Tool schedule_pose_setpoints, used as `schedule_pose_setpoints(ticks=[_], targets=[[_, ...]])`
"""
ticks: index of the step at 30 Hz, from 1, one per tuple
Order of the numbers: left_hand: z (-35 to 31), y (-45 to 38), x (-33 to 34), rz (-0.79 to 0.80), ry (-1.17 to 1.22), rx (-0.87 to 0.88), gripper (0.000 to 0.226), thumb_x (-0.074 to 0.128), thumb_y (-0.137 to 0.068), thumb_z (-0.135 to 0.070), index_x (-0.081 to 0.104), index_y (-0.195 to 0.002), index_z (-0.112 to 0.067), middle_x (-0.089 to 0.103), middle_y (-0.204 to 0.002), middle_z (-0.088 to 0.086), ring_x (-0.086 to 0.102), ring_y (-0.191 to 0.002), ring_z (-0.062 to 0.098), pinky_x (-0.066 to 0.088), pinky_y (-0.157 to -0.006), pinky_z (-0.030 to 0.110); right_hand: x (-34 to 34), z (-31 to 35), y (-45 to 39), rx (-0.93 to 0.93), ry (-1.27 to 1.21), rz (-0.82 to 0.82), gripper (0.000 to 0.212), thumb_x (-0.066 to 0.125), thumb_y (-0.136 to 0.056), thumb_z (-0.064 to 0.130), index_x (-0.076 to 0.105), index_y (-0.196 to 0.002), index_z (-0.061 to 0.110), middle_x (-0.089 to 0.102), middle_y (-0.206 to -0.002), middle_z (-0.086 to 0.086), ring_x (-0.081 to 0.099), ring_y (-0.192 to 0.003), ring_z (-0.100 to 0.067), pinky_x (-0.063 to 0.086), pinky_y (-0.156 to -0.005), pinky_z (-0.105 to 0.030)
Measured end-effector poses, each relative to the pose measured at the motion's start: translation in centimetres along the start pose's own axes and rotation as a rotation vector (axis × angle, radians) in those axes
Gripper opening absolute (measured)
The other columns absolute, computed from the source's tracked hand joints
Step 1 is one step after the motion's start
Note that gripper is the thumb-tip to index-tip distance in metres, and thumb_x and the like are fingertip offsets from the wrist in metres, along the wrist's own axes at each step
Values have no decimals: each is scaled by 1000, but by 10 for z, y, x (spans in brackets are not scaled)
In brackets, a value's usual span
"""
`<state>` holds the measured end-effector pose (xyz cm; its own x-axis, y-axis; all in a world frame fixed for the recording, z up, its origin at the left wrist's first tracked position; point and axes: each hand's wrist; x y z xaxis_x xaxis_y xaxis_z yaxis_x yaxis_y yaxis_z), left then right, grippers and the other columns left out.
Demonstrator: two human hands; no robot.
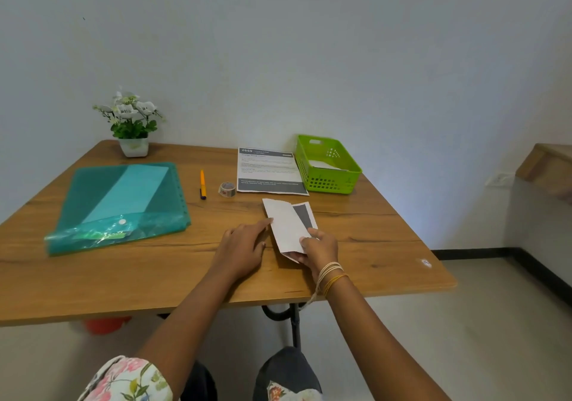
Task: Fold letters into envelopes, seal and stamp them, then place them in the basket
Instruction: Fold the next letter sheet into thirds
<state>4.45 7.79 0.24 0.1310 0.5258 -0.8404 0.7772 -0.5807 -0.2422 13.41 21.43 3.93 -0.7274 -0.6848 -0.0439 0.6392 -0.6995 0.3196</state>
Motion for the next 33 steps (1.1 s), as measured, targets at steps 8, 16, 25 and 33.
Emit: schedule_pose_setpoints(ticks=[8, 16, 25, 33], targets=[[5, 2, 1, -85, 47, -11, 39, 54, -96, -28, 51, -135, -31, 60, -129, 0, 54, -115, 17, 42, -97, 34, 2, -7, 11, -367, 734, 105, 37, 60, -87, 43, 71, -89, 8, 67, -93, -14, 57, -80, -18, 56, -74, -34], [3, 2, 1, -102, 75, -25, 53, 52, -96, -27, 32, -145, -33, 61, -127, 5, 57, -112, 22, 44, -94, 38, 12, -9, 31, -713, 1069, 130, 49, 62, -84, 39, 57, -125, 11, 57, -123, -7, 54, -113, -24, 46, -94, -33], [-1, 3, -4, -89, 8, -18, 93, 61, -91, -38, -9, -151, -33, 53, -141, -4, 51, -127, 16, 38, -104, 41, 0, 5, 16, -545, 323, -180, 30, 52, -87, 3, 66, -114, 8, 66, -112, -8, 57, -94, -15, 50, -76, -26], [2, 0, 4, -61, -55, 16, 67, 51, -95, -41, 18, -152, -30, 46, -145, -2, 44, -130, 15, 33, -108, 38, -29, 9, -26, -267, 507, -107, 20, 50, -79, -1, 67, -87, 8, 68, -95, -12, 58, -82, -24, 55, -72, -36]])
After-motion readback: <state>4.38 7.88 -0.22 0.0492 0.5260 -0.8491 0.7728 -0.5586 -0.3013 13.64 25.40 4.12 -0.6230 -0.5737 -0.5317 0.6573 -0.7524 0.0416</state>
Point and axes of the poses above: each hand's wrist, its own y-axis away from the middle knuckle, its own x-axis out of the palm, z = x × y
